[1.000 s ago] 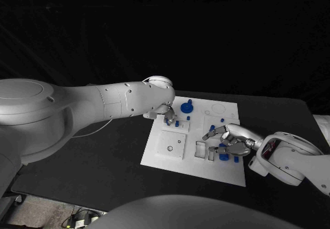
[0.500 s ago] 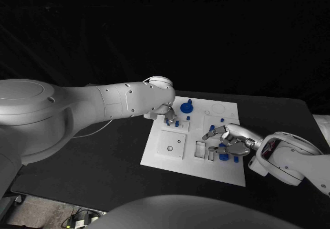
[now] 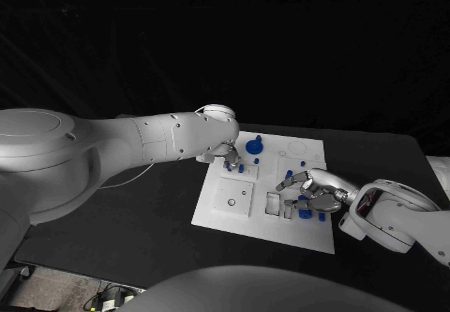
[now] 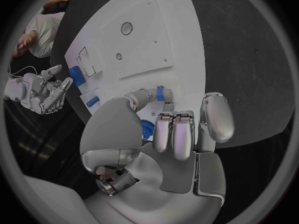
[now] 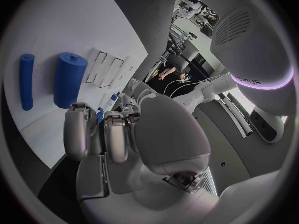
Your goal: Assemble the parts on the task board
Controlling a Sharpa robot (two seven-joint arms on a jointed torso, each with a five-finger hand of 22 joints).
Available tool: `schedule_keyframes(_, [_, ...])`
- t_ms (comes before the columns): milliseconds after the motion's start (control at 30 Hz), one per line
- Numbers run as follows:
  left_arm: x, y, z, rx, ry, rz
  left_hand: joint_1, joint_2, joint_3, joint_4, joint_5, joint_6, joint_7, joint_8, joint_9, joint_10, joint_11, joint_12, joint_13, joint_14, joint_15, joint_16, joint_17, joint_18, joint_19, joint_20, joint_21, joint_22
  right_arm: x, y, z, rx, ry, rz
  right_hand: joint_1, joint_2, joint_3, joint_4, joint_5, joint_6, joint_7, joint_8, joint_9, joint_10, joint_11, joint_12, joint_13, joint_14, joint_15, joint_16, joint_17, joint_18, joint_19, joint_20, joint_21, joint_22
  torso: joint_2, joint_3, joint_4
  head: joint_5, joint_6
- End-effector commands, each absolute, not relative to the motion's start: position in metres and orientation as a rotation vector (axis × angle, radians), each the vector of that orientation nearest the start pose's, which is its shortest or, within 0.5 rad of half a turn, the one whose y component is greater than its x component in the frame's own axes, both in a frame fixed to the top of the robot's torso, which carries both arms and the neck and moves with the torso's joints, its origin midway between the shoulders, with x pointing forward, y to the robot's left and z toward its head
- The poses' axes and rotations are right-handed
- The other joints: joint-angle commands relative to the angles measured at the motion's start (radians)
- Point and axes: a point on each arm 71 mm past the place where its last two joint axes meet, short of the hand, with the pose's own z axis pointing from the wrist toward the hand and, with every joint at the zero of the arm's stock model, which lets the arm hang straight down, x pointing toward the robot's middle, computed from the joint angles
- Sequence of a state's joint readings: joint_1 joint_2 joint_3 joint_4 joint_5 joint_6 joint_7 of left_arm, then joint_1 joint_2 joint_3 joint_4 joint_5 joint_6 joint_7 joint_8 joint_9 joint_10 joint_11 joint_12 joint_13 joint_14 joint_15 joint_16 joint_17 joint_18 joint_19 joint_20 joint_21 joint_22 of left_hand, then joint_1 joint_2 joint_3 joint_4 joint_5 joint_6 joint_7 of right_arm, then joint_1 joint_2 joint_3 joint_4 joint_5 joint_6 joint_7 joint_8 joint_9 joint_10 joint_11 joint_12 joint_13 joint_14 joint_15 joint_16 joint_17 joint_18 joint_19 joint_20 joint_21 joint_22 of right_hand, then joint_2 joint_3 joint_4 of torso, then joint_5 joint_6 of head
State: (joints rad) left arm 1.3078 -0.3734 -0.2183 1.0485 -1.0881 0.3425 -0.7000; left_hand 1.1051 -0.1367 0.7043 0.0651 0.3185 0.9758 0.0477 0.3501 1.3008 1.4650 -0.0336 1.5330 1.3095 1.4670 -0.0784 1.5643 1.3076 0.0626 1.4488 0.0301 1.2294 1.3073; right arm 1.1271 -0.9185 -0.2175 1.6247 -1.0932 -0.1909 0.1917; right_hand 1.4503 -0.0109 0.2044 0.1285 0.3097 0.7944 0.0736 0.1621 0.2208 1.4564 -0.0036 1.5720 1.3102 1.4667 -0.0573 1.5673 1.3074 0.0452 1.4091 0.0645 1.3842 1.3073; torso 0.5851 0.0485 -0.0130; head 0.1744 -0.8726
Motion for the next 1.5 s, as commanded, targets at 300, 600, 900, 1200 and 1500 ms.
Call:
schedule_keyframes(300, [0.5361,0.1279,-0.2562,0.059,2.468,0.092,0.019,0.008,0.007,-0.017,0.005,0.015,-0.018,0.004,0.0,0.061,-0.003,-0.004,0.221,0.101,-0.003,0.002,0.26,0.004,-0.006,0.0,-0.006,0.175,0.405,-0.1957,-0.2695,-0.034,2.0,1.114,-0.01,-0.001,0.003,0.005,0.0,0.008,0.001,0.006,0.002,0.114,-0.001,-0.001,0.261,0.104,0.008,0.003,0.263,0.009,-0.005,0.001,-0.006,0.192,0.0,0.0,-0.0003,0.001,0.0])
schedule_keyframes(600, [0.5354,0.1266,-0.2576,0.065,2.467,0.092,0.022,0.009,0.007,-0.019,0.007,0.016,-0.017,0.003,0.0,0.062,-0.003,-0.003,0.223,0.102,-0.003,0.003,0.26,0.004,-0.006,0.001,-0.005,0.175,0.4048,-0.196,-0.2694,-0.034,1.999,1.114,-0.01,-0.001,0.003,0.005,0.0,0.01,0.001,0.006,0.002,0.114,-0.001,-0.001,0.261,0.104,0.008,0.003,0.263,0.009,-0.006,0.001,-0.006,0.192,0.0,0.0002,0.0001,0.001,0.0])
schedule_keyframes(900, [0.5343,0.127,-0.2595,0.066,2.496,0.106,0.004,0.017,-0.048,0.003,-0.024,0.008,-0.016,-0.02,-0.021,0.048,0.001,-0.015,0.211,0.093,0.003,-0.012,0.249,0.009,-0.017,0.005,-0.032,0.168,0.4047,-0.196,-0.2694,-0.033,1.999,1.114,-0.01,-0.001,0.003,0.005,0.0,0.01,0.0,0.006,0.002,0.114,-0.001,-0.001,0.261,0.104,0.008,0.003,0.263,0.009,-0.005,0.001,-0.006,0.192,0.0,0.0003,-0.0001,0.001,0.0])
schedule_keyframes(1200, [0.5329,0.1287,-0.2614,0.09,2.528,0.143,-0.044,0.025,-0.173,0.078,-0.118,-0.091,0.014,-0.114,-0.087,0.037,0.016,-0.023,0.204,0.09,0.015,-0.017,0.245,0.013,-0.027,0.014,-0.061,0.162,0.4044,-0.1966,-0.2695,-0.032,1.998,1.114,-0.009,-0.001,0.004,0.005,0.0,0.011,0.0,0.006,0.002,0.114,-0.001,-0.001,0.261,0.104,0.008,0.003,0.263,0.009,-0.005,0.001,-0.005,0.192,0.0,0.0,-0.0003,-0.001,0.0])
schedule_keyframes(1500, [0.532,0.1309,-0.2622,0.121,2.547,0.175,-0.073,0.012,-0.259,0.156,-0.196,-0.21,0.041,-0.181,-0.134,0.029,0.038,-0.028,0.2,0.091,0.031,-0.014,0.248,0.014,-0.028,0.03,-0.074,0.16,0.4045,-0.197,-0.2697,-0.032,1.999,1.113,-0.009,-0.001,0.004,0.005,0.0,0.011,0.0,0.006,0.002,0.114,-0.001,-0.001,0.261,0.104,0.008,0.003,0.263,0.009,-0.005,0.001,-0.005,0.192,0.0,0.0001,-0.0001,-0.001,0.0])
